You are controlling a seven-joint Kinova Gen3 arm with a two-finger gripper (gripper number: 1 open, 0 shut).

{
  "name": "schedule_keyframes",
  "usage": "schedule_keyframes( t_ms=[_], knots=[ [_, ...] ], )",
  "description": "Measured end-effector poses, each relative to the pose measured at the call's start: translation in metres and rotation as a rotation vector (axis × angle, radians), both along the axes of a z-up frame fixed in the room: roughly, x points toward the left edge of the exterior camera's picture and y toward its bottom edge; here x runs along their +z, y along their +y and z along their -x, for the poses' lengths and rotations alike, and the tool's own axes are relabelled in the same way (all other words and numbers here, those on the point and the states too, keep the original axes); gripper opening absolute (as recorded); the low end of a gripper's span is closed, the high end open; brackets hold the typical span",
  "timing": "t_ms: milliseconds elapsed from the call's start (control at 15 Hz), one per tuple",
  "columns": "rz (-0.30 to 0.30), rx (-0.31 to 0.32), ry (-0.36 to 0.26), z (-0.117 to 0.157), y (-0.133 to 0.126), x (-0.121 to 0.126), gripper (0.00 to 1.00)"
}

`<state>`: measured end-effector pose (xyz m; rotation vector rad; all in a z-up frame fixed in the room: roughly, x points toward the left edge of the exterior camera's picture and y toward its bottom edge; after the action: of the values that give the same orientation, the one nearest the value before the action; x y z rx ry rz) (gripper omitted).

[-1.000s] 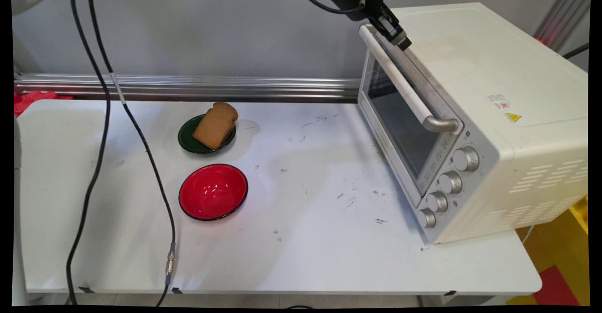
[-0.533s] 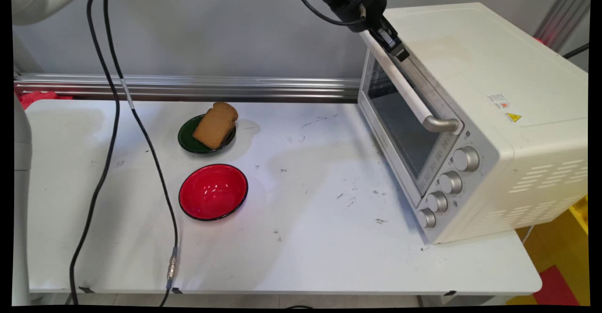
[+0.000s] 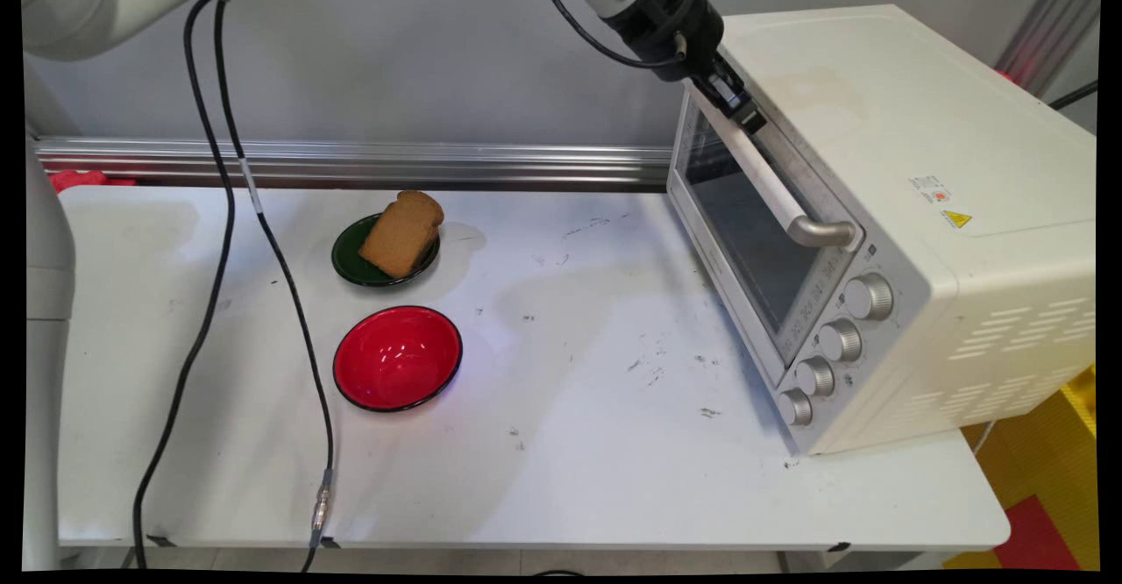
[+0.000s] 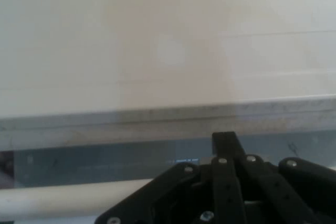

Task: Open the oven

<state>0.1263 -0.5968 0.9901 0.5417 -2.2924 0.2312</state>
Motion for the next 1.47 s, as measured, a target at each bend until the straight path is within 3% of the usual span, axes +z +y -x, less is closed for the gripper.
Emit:
schedule_keyframes(
  t_ms=[600, 1467],
  knots=[
    [-0.019, 0.009, -0.026, -0.014, -0.001, -0.015, 0.0],
    [-0.091, 0.045, -0.138, -0.079, 0.021, -0.049, 0.0]
  ],
)
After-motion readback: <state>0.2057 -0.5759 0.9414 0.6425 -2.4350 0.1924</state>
